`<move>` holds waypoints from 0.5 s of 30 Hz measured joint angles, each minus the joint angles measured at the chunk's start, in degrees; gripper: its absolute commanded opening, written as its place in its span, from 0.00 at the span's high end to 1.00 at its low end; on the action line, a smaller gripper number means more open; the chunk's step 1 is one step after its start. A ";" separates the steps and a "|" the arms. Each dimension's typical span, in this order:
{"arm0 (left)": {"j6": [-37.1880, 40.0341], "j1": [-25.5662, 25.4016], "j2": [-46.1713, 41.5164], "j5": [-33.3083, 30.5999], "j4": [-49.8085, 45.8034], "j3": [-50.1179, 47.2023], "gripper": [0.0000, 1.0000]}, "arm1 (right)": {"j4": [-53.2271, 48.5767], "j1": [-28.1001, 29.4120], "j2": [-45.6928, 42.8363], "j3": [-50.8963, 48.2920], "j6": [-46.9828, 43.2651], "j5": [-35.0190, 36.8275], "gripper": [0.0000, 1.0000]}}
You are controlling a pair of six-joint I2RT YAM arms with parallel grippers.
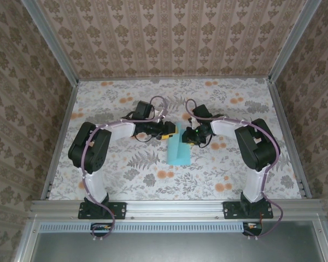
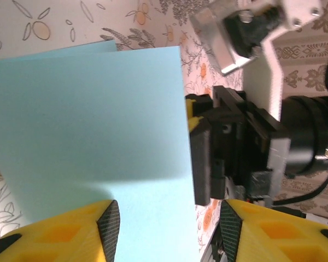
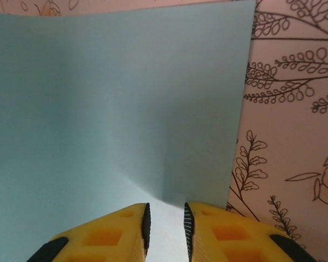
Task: Fold a paper plane with a square sheet of paper (fold left side to right side)
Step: First fold in half a square sheet of paper at the center of the table.
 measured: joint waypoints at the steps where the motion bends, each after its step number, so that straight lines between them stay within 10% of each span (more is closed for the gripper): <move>1: -0.35 0.00 0.35 -0.02 0.07 0.00 0.49 | 0.11 -0.20 -0.57 -0.35 0.02 0.02 0.70; 15: -1.64 -0.02 1.92 -1.46 0.00 0.85 0.77 | 11.26 -2.93 -12.46 -8.41 8.20 -6.58 0.47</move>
